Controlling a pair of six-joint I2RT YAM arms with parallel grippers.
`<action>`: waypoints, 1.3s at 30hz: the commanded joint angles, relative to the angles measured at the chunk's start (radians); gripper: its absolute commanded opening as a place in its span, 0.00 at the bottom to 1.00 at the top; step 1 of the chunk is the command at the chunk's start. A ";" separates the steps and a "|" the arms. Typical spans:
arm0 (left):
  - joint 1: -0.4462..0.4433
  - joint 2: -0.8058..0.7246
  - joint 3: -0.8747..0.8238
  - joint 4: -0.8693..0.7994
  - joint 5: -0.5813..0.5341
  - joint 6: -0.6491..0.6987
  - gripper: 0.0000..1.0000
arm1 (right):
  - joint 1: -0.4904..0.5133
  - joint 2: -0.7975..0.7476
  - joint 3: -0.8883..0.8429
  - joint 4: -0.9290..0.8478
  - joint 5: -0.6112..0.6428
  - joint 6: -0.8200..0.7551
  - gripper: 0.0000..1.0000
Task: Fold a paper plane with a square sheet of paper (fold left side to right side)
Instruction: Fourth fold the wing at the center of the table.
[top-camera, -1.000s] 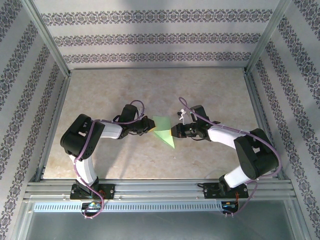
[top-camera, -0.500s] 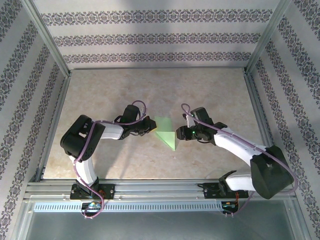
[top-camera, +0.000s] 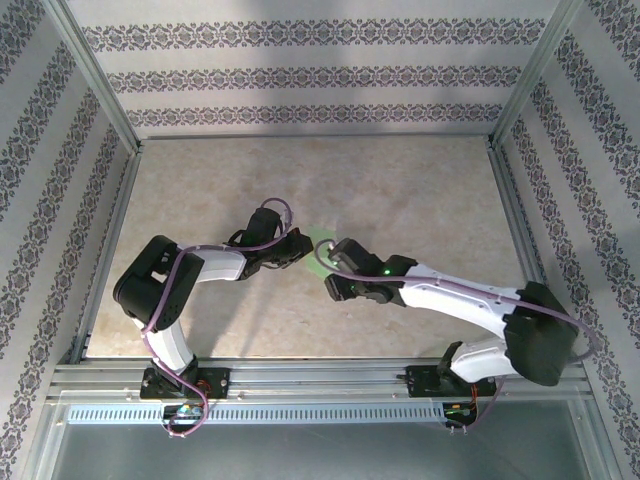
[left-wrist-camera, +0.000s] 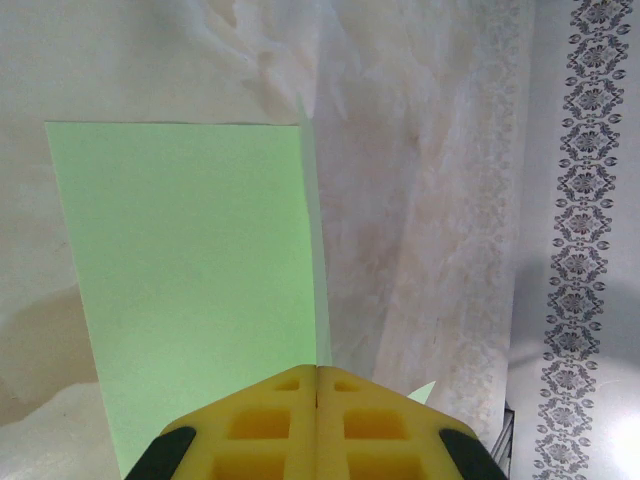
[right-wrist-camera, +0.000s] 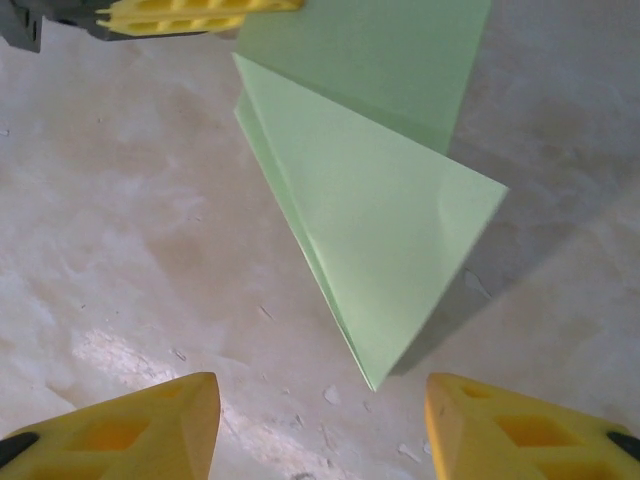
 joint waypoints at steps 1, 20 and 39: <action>-0.012 -0.019 0.016 -0.015 -0.020 -0.023 0.02 | 0.033 0.061 0.049 -0.022 0.122 0.037 0.58; -0.015 -0.028 0.023 -0.050 -0.010 -0.023 0.02 | 0.097 0.280 0.112 0.025 0.242 0.008 0.46; -0.021 -0.025 0.035 -0.068 -0.014 -0.021 0.02 | 0.106 0.339 0.092 0.040 0.328 0.014 0.34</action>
